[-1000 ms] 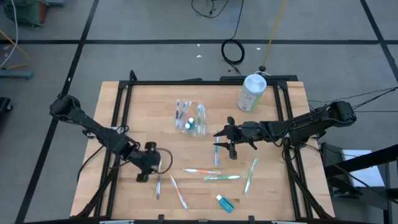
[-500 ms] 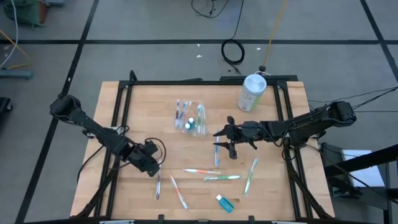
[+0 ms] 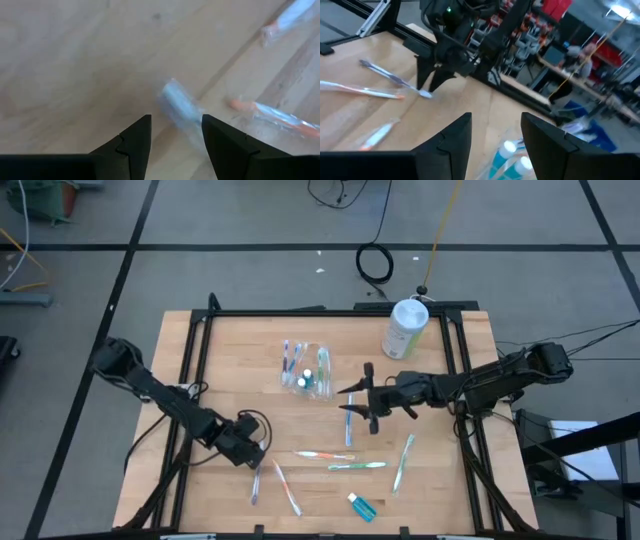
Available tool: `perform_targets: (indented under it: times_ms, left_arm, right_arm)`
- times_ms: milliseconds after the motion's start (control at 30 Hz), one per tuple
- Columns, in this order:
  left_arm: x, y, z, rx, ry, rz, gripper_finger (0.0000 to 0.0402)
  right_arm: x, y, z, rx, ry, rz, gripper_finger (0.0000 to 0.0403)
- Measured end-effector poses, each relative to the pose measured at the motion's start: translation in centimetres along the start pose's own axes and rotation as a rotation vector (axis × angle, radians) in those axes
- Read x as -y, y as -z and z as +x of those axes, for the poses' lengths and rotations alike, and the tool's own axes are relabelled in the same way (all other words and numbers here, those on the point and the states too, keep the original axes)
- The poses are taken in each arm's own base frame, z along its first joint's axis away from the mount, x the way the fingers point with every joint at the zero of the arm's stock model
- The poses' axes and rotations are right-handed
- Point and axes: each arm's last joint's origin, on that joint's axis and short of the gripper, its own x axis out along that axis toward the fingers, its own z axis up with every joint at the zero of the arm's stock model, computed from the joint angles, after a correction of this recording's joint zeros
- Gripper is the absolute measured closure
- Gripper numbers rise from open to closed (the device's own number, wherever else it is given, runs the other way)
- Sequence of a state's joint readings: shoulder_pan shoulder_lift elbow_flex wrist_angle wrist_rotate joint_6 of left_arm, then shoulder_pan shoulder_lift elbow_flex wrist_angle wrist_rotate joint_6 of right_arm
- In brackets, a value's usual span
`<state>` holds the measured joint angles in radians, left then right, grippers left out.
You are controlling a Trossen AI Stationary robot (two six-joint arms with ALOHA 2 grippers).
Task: Pick & Place toothbrushing station
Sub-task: Put the violet toothbrush into the transparent organizer
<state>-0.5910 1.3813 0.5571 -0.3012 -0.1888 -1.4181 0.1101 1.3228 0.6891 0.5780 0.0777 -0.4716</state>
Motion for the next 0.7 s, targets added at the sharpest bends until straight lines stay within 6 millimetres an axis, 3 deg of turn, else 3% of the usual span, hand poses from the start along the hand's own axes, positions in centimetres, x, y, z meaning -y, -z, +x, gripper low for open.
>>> perform_targets:
  times_ms: [467, 700]
  left_arm:
    - [0.7, 0.2, -0.2, -0.122, 0.075, -0.070, 0.0222]
    - [0.7, 0.5, 1.0, -0.125, 0.039, -0.114, 0.0222]
  right_arm:
    - [0.0, -0.1, 0.0, 0.008, 0.004, -0.037, 0.0242]
    - [0.0, -0.1, 0.0, 0.007, 0.004, -0.027, 0.0242]
